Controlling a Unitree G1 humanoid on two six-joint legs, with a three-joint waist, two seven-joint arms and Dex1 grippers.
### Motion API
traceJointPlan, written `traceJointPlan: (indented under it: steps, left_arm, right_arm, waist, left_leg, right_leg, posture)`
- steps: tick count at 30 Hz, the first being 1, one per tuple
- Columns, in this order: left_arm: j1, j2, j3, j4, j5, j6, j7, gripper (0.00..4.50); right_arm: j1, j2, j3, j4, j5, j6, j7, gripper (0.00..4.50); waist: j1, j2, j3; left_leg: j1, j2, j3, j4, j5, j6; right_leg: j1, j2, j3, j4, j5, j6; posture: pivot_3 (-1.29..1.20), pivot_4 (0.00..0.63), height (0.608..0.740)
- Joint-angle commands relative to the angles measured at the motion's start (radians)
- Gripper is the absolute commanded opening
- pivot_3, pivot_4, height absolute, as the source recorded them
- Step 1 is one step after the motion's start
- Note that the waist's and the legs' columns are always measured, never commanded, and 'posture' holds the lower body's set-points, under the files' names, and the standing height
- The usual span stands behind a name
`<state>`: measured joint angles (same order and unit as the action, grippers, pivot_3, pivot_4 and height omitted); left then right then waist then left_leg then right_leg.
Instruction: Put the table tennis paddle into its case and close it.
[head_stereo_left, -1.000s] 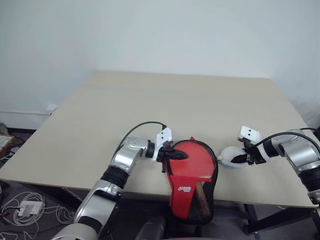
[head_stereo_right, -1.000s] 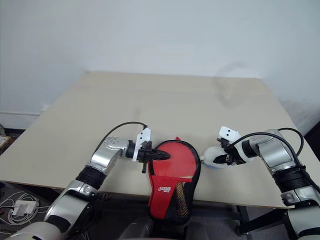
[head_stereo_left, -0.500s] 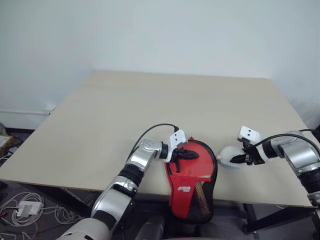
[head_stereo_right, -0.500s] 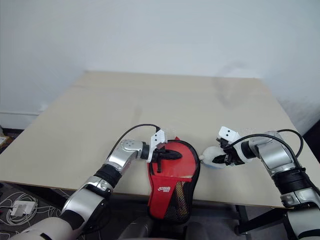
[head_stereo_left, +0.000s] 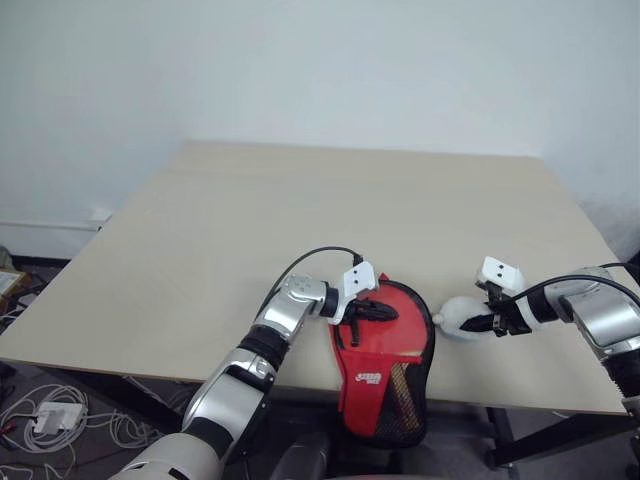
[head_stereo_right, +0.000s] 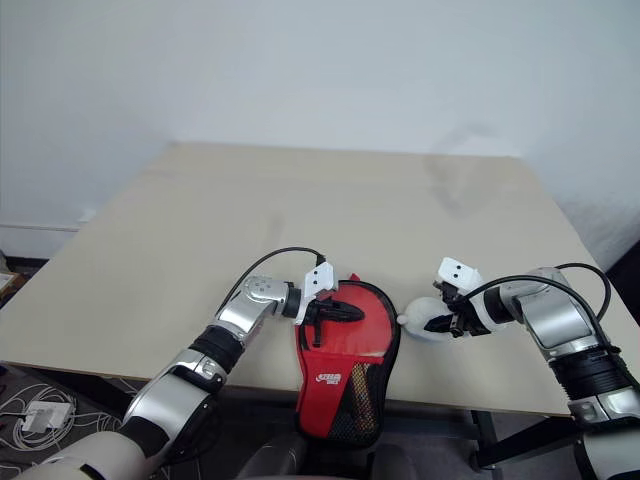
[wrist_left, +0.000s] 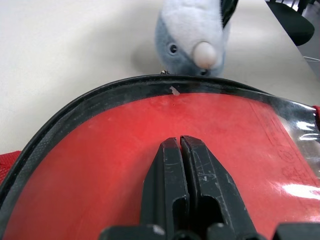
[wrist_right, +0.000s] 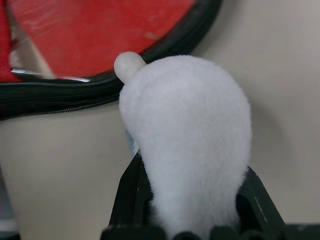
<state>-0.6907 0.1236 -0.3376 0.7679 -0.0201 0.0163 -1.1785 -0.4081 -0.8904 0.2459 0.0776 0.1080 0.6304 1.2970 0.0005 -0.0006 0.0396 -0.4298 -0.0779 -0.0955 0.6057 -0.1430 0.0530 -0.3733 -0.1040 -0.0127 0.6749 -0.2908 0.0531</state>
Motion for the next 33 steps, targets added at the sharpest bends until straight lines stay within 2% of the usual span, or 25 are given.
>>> traceJointPlan:
  steps: [1,21,33]
  left_arm:
    - [0.037,0.023,-0.035,0.063,0.05,0.025,-0.006,0.0]
    - [0.043,0.036,-0.05,0.063,0.067,0.017,-0.023,0.0]
    - [0.083,0.058,-0.052,-0.035,0.051,0.062,-0.054,0.0]
  right_arm:
    - [0.033,-0.039,-0.016,-0.074,0.035,-0.028,0.048,0.92]
    - [0.206,-0.201,-0.046,-0.326,0.154,-0.145,0.188,0.92]
    - [0.345,-0.262,-0.081,-0.564,0.236,-0.167,0.21,0.92]
  waist:
    - [0.0,0.0,0.0]
    - [-0.001,0.0,0.0]
    - [0.0,0.0,0.0]
  left_leg:
    - [0.0,0.0,0.0,0.0,0.0,0.0]
    - [0.0,0.001,0.0,0.001,-0.002,0.001]
    - [-0.001,0.001,0.0,0.001,-0.004,0.002]
  right_leg:
    - [0.0,0.0,0.0,0.0,0.0,0.0]
    - [0.001,-0.001,0.001,-0.001,-0.003,-0.001]
    - [0.001,-0.002,0.001,-0.004,-0.003,-0.001]
  posture:
    - [0.0,0.0,0.707]
    - [0.0,0.0,0.707]
    - [0.0,0.0,0.707]
